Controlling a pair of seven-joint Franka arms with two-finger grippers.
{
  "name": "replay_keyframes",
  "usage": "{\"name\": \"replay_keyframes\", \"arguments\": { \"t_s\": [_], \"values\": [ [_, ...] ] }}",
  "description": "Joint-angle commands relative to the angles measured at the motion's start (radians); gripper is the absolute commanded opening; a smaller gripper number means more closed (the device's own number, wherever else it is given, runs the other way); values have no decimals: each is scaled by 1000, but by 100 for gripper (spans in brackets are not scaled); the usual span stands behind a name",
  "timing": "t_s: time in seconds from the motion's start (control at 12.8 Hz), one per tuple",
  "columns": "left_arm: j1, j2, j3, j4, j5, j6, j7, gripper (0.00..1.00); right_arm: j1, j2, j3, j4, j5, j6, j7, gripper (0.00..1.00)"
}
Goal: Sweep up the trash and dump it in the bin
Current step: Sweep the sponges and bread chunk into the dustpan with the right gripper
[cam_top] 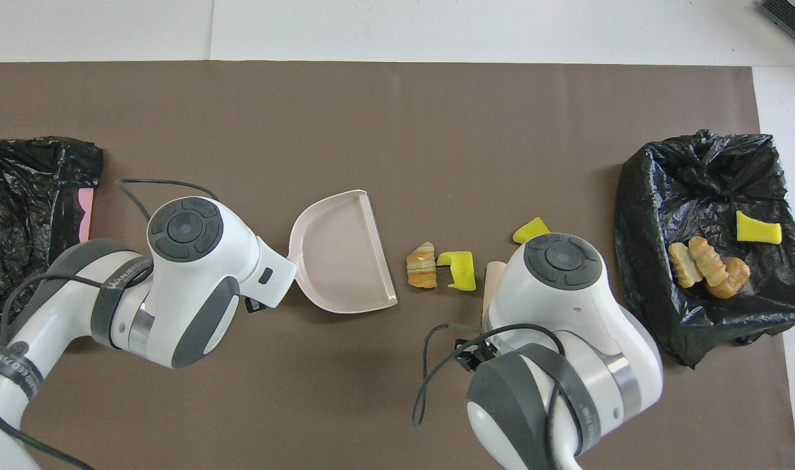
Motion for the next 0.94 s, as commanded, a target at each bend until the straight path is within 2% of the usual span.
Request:
{"name": "replay_keyframes", "arguments": {
  "t_s": [0.0,0.31,0.55,0.7,0.86],
  "values": [
    [-16,-29,4,-55,-12,73,15,0,-29,-33,8,-18,-118,-39,-67,0],
    [-7,-32,4,-66,-14,79,12,0,-137,-28,11,-37,-273,16,-125,0],
    [-5,-35,4,-72,-14,78,9,0,-258,-71,11,-165,-288,198,-309,0],
    [-3,-35,6,-72,-14,78,9,0,-334,-44,11,-210,-288,332,-441,0],
    [-3,-35,6,-72,-14,78,9,0,-311,-11,15,-215,-285,386,-436,0]
  ]
}}
